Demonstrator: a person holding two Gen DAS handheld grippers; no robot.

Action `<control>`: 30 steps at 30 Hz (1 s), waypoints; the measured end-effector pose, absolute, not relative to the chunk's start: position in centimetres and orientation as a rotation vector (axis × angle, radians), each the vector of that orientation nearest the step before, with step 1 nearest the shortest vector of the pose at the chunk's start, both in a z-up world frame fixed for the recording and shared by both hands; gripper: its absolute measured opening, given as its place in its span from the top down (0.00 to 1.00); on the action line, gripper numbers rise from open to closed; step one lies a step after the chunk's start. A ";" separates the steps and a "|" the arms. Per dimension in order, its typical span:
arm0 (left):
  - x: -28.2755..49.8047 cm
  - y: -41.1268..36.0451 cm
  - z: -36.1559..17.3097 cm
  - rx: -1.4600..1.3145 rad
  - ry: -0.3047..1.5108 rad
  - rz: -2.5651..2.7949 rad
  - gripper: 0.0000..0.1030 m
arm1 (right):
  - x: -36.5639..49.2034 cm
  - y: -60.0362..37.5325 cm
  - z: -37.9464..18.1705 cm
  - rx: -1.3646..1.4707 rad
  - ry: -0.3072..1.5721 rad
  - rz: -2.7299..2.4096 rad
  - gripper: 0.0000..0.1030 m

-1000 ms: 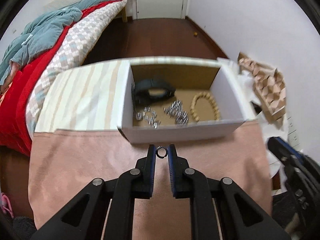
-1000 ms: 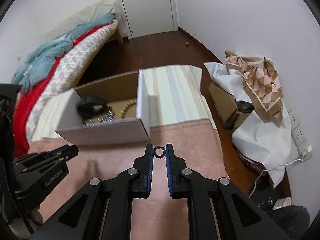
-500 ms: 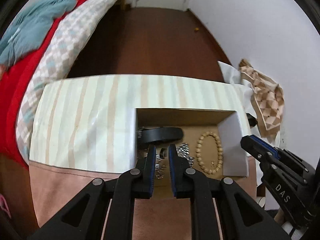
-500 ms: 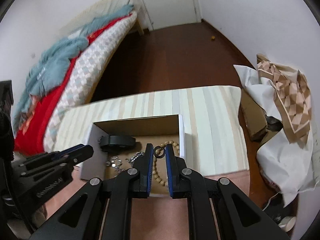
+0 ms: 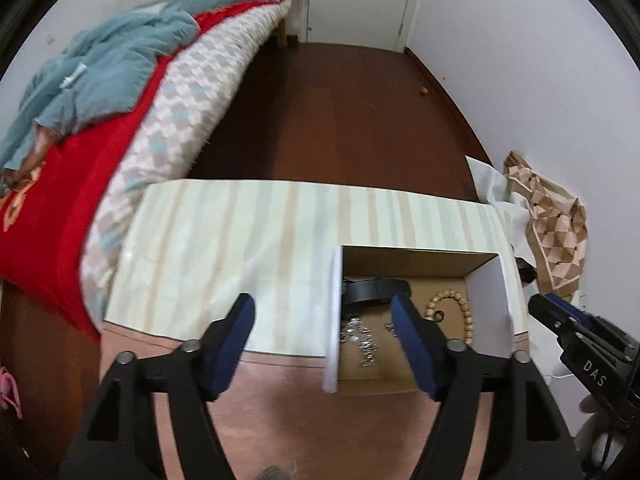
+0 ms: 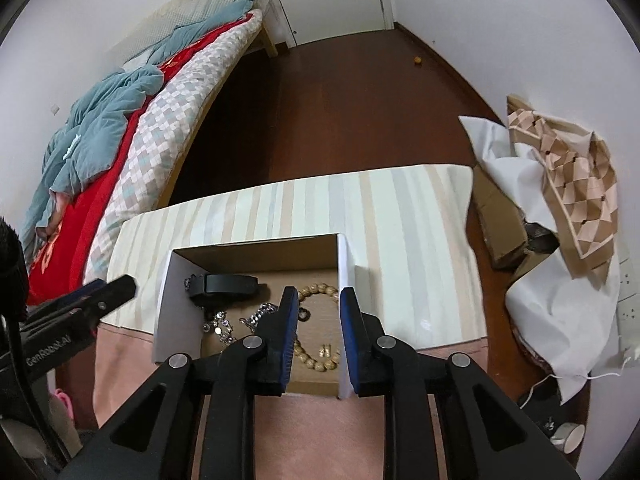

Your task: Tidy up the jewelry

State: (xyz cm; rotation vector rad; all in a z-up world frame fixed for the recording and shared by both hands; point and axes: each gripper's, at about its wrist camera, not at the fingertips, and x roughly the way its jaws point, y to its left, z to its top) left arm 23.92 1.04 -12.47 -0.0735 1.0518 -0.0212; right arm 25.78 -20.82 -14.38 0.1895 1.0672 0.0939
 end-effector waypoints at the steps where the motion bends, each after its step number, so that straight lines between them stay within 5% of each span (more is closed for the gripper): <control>1: 23.5 1.2 -12.4 -0.064 1.039 -0.001 0.30 | 25.4 -20.7 -14.1 0.165 1.063 0.078 0.68; 3: 22.7 1.5 -12.2 -0.053 1.025 0.018 0.28 | 24.7 -20.2 -13.9 0.106 1.059 0.048 0.53; 6: 21.6 1.7 -12.6 -0.043 1.036 0.048 0.05 | 23.8 -19.7 -13.8 0.049 1.064 0.014 0.36; 12: 19.7 1.4 -12.7 -0.016 1.055 0.068 0.04 | 21.7 -19.7 -14.0 0.010 1.080 -0.061 0.03; 30: 10.2 0.2 -1.9 -0.009 0.909 0.054 0.04 | 11.7 -19.4 -3.5 -0.014 0.917 -0.099 0.01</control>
